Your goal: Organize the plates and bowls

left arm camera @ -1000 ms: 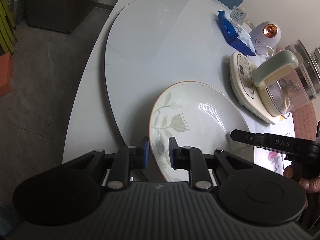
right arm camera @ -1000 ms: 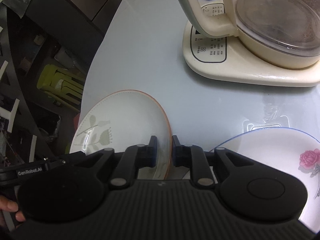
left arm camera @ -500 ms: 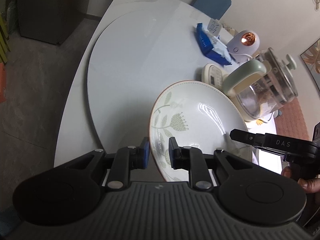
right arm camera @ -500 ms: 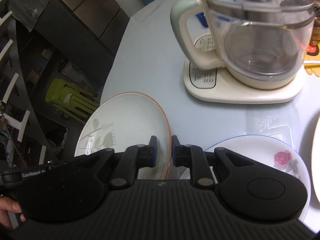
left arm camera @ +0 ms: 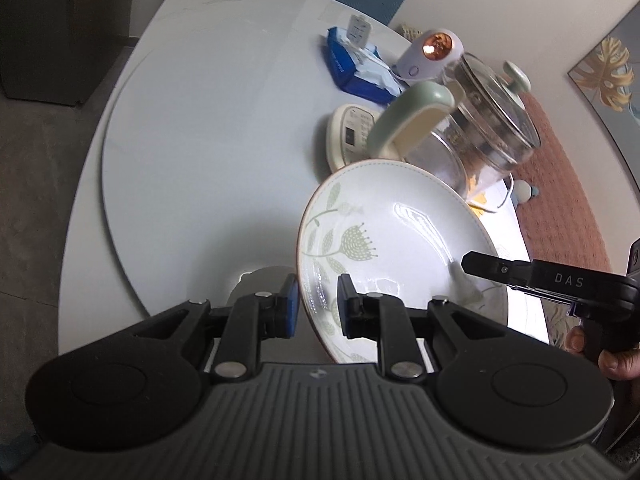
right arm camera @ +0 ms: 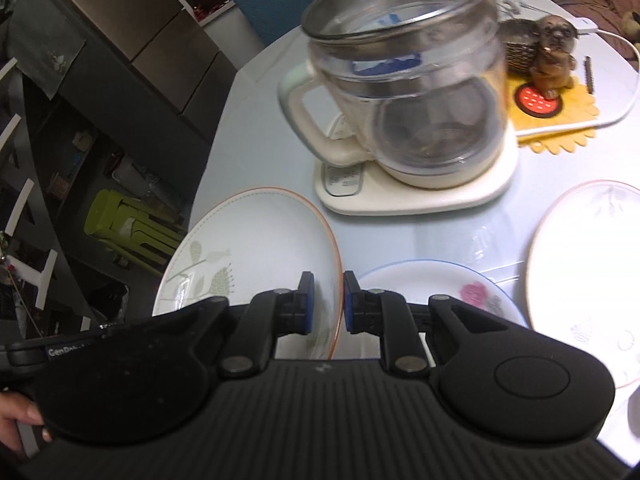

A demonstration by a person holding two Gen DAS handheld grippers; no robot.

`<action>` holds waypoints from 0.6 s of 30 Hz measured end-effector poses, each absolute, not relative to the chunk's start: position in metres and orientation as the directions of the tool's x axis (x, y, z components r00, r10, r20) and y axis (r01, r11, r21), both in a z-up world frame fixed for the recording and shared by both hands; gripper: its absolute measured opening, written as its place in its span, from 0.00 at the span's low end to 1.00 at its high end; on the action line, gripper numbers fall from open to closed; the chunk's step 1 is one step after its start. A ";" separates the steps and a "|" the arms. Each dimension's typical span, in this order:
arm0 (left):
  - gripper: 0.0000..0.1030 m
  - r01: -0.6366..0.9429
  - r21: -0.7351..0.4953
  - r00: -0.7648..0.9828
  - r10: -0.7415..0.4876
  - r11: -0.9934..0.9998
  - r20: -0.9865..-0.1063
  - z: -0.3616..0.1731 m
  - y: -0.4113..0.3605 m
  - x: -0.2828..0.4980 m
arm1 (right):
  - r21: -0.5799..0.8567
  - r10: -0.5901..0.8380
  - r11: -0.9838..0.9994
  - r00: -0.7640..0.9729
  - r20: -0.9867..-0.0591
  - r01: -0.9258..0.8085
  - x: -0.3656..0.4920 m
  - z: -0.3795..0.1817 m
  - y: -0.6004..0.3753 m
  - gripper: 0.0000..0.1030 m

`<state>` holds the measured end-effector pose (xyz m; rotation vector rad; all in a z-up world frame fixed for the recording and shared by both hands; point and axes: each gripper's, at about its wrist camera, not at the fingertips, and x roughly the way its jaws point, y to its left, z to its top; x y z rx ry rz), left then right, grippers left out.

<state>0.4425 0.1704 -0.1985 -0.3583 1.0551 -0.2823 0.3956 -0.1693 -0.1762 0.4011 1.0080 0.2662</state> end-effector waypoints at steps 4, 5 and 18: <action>0.22 0.068 -0.400 0.445 -0.387 0.914 -0.808 -0.208 0.147 0.446 | 0.459 0.398 0.888 0.494 -0.773 0.002 0.386 -0.187 -0.192 0.17; 0.22 0.068 -0.397 0.437 -0.385 0.915 -0.813 -0.212 0.139 0.447 | 0.458 0.397 0.889 0.490 -0.776 0.004 0.385 -0.190 -0.196 0.17; 0.22 0.033 -0.338 0.366 -0.326 0.941 -0.872 -0.254 0.073 0.440 | 0.439 0.402 0.898 0.429 -0.809 -0.014 0.373 -0.229 -0.242 0.17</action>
